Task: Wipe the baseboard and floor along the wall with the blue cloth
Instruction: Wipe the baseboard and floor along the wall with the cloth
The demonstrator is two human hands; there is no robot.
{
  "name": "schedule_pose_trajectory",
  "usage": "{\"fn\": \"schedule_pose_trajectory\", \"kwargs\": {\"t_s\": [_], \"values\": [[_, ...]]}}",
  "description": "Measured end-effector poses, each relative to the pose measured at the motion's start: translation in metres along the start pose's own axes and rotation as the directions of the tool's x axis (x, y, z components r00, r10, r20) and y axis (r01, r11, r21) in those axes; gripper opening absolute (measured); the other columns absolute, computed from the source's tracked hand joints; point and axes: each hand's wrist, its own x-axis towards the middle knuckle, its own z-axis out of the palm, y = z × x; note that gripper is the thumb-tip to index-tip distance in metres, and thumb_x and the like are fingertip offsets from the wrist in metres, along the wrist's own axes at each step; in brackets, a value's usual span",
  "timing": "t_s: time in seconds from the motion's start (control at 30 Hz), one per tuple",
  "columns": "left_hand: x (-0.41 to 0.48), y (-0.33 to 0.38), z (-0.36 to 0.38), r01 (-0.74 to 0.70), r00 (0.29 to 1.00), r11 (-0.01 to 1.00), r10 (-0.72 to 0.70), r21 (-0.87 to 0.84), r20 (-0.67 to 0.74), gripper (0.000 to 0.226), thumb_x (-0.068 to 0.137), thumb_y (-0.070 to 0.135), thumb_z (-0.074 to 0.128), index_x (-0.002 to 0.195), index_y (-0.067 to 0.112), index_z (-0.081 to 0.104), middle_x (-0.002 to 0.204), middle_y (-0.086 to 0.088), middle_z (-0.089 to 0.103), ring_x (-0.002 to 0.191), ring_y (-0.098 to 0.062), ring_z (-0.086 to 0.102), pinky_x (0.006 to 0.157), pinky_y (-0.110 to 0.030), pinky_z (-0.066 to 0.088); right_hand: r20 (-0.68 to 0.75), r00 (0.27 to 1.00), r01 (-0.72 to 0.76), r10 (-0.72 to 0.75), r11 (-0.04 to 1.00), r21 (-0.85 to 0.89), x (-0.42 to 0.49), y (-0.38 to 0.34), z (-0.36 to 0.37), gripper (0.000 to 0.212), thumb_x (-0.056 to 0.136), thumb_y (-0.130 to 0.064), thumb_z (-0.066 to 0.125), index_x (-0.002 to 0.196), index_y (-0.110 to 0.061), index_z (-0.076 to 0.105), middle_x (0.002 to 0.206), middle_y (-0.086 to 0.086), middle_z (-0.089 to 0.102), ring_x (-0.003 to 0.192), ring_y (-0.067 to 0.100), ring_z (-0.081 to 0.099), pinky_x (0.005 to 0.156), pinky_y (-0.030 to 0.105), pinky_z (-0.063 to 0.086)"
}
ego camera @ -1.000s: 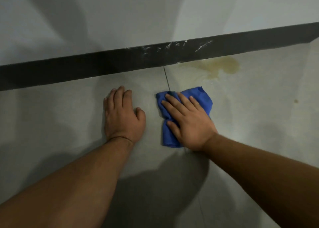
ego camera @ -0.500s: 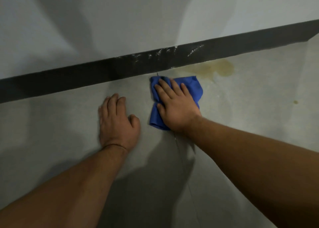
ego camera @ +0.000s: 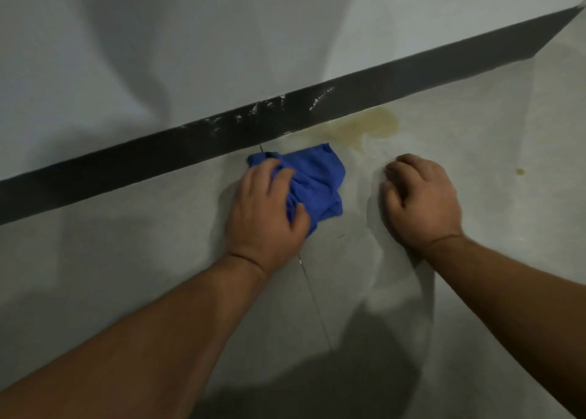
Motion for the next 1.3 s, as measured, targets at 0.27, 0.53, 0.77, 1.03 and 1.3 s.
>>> {"fn": "schedule_pose_trajectory", "kwargs": {"t_s": [0.27,0.53,0.77,1.03,1.3], "values": [[0.040,0.038,0.048,0.082,0.957,0.938,-0.168,0.338,0.235,0.080,0.099,0.062,0.027,0.162,0.014,0.013,0.170,-0.017,0.011,0.156,-0.042,0.009,0.125,-0.061,0.015,0.025,0.999,0.023,-0.020,0.992,-0.125,0.003,0.026,0.012,0.052,0.101,-0.047,0.047,0.139,-0.012,0.055,0.142,0.014,0.055,0.131,0.033,0.048,0.115,0.048,0.036],[0.069,0.062,0.069,-0.123,0.956,0.954,0.041,0.274,0.289,0.075,0.098,0.062,0.019,0.163,0.025,0.009,0.173,-0.009,0.007,0.158,-0.038,0.003,0.126,-0.062,0.009,-0.033,0.999,0.014,-0.017,0.997,-0.073,0.005,0.028,0.015,0.045,0.101,-0.040,0.048,0.134,-0.011,0.059,0.139,0.012,0.058,0.128,0.032,0.051,0.112,0.048,0.039],[0.062,0.024,0.055,-0.181,0.951,0.956,0.111,0.231,0.288,0.069,0.103,0.052,0.022,0.163,0.019,0.014,0.173,-0.005,0.012,0.160,-0.024,0.007,0.130,-0.047,0.009,0.047,0.998,-0.025,0.030,0.995,-0.096,0.004,0.030,0.015,0.050,0.104,-0.044,0.039,0.143,-0.015,0.054,0.148,0.009,0.053,0.137,0.029,0.045,0.119,0.046,0.033],[0.105,0.039,0.064,-0.167,0.950,0.980,0.131,0.105,0.284,0.071,0.103,0.050,0.038,0.163,0.018,0.016,0.173,-0.003,0.011,0.159,-0.026,0.008,0.130,-0.042,0.007,0.030,0.999,-0.021,0.024,0.995,-0.102,0.004,0.030,0.017,0.047,0.106,-0.037,0.039,0.144,-0.015,0.054,0.149,0.010,0.054,0.137,0.030,0.045,0.119,0.045,0.031],[0.075,0.007,0.045,-0.124,0.968,0.976,0.080,0.180,0.238,0.061,0.103,0.048,0.035,0.158,0.023,0.034,0.164,-0.014,0.026,0.147,-0.036,0.027,0.121,-0.053,0.030,0.006,1.000,-0.022,0.023,0.994,-0.111,0.003,0.031,0.016,0.049,0.103,-0.039,0.041,0.142,-0.015,0.057,0.142,0.011,0.056,0.128,0.031,0.049,0.113,0.045,0.037]]}}
